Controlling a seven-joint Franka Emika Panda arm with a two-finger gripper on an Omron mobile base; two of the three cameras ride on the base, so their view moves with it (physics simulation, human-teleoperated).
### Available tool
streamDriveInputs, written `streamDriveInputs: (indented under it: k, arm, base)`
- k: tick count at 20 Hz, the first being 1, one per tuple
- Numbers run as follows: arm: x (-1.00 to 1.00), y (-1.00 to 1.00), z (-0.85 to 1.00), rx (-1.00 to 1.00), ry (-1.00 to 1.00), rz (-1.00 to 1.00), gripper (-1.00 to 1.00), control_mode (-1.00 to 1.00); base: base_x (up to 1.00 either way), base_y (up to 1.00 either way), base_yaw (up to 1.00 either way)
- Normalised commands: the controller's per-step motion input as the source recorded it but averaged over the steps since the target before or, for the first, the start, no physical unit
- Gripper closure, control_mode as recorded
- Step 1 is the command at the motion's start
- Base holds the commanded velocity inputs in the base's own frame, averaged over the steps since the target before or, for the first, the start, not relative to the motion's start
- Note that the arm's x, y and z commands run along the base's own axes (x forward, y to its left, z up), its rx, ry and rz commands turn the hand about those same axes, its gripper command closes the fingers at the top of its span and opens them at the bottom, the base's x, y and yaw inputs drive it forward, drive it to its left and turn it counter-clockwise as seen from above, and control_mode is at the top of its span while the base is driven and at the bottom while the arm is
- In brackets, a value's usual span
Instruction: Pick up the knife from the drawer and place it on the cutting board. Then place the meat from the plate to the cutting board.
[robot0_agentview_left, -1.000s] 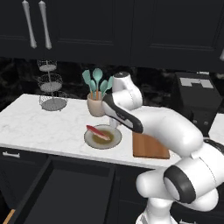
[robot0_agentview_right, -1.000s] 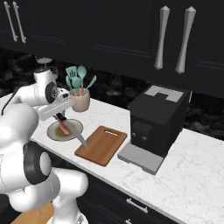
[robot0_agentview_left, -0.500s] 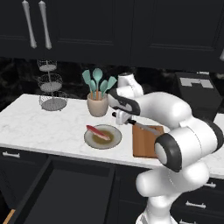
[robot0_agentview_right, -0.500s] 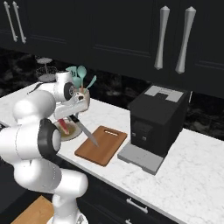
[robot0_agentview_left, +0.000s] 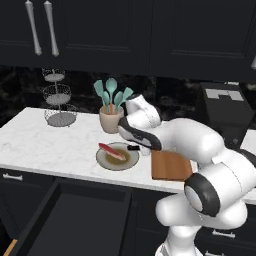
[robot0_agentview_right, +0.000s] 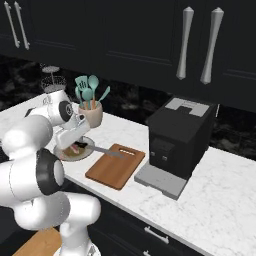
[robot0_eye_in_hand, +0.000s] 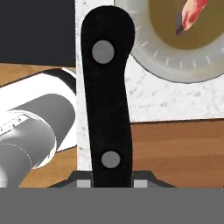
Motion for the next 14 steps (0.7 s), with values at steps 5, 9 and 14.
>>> streamDriveInputs:
  k: [5,9,14]
  arm:
    - [-0.36,-0.4,0.07,0.0,-0.03,0.55,1.0,-1.0]
    - [0.0,-0.41,-0.07,-0.01,0.0,0.71,1.0,-1.0]
    - [-0.03,-0.31,-0.27,0.0,0.05,0.76,1.0,-1.0]
  base:
    - [0.0,0.0,0.0]
    - [0.0,0.0,0.0]
    - [0.0,0.0,0.0]
